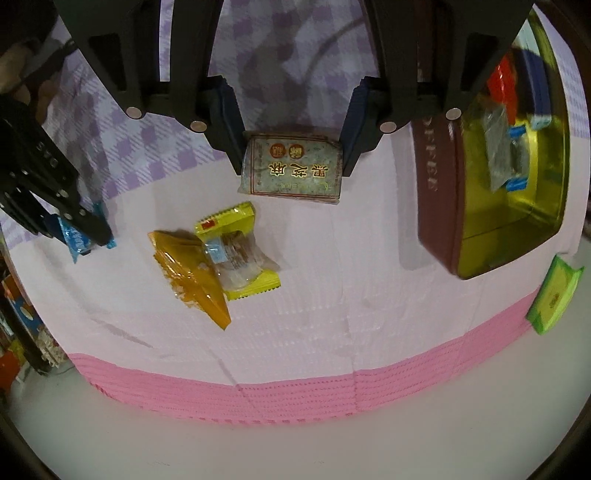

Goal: Organize snacks

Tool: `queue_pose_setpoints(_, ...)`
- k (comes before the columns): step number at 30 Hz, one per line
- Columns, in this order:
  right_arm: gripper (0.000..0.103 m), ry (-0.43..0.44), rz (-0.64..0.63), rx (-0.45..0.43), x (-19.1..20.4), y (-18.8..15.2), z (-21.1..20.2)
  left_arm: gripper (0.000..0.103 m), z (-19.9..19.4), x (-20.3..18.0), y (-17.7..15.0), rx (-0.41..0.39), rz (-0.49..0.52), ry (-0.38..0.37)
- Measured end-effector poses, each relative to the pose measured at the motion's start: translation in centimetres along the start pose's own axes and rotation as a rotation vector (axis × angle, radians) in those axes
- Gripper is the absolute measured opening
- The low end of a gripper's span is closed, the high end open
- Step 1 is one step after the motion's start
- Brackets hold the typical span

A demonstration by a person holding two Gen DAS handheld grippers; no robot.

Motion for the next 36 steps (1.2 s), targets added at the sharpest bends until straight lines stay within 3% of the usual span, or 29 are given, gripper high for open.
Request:
queue_pose_setpoints(9,0.032,-0.008,0.001,-0.001,6.6,0.1,3.6,0.049,-3.3,1.0,-1.2,-0.047,-0.034,0.009)
queue_pose_setpoints(24,0.032,-0.011,0.001,-0.001,9.2,0.0,5.1,0.049,-7.1,5.2,-1.6,-0.117,-0.127,0.036)
queue_pose_setpoints(36,0.032,-0.014,0.001,-0.001,9.9,-0.1,5.5,0.049,-7.1,12.5,-2.4,-0.113,-0.255,0.156)
Point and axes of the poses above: each gripper's, at about its wrist camera, not at the fingertips, and z roughly the way its jaws point, x to its left, y to its top, the point moved 1 cm from there along z, roughly the way its jaws point, and after that the axes turned 10 degrees about y, right-handed, at the moved point
